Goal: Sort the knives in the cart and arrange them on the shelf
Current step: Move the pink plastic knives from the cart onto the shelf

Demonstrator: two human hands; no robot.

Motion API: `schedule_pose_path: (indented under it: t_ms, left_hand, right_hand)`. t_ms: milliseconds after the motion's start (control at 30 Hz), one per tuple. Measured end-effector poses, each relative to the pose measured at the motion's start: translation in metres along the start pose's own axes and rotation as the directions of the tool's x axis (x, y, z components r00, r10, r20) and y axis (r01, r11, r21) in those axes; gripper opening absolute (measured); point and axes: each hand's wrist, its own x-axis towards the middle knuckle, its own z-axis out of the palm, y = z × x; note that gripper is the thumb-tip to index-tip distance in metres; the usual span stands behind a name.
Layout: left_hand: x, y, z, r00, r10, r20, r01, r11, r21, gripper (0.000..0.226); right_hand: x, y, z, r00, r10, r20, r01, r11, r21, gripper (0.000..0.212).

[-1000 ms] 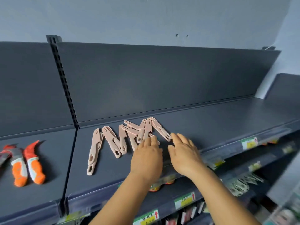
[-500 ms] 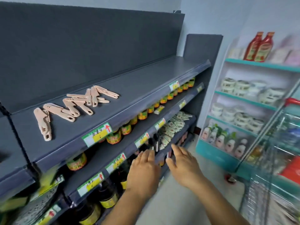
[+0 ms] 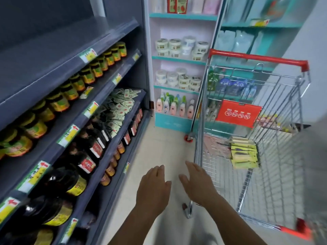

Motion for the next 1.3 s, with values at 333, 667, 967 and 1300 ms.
schedule_pose_path:
  t_ms: [333,667,967,1300]
  left_hand:
    - [0.054,0.143,0.079,0.985,0.124,0.117,-0.123,0.992,-0.016,0.051]
    - [0.131,0.227,0.128,0.958,0.138,0.251,-0.152,0.987,0.041,0.054]
    - [0.234,0.228,0.138,0.959,0.11,0.26,-0.11,0.994,-0.013,0.047]
    - [0.327,0.193,0.187,0.953,-0.041,0.302,0.055,0.998,-0.041,0.06]
  right_hand:
    - [0.011,0.162,-0.047,0.981,0.184,0.054,-0.187,0.981,0.058,0.059]
    - [0.066,0.255,-0.083,0.967,0.242,0.085,-0.248,0.966,0.077,0.06]
    - [0.149,0.254,-0.095,0.954,0.3,0.002,-0.297,0.943,0.149,0.054]
    - [0.26,0.265,-0.06,0.926,0.378,-0.011,-0.368,0.907,0.205,0.056]
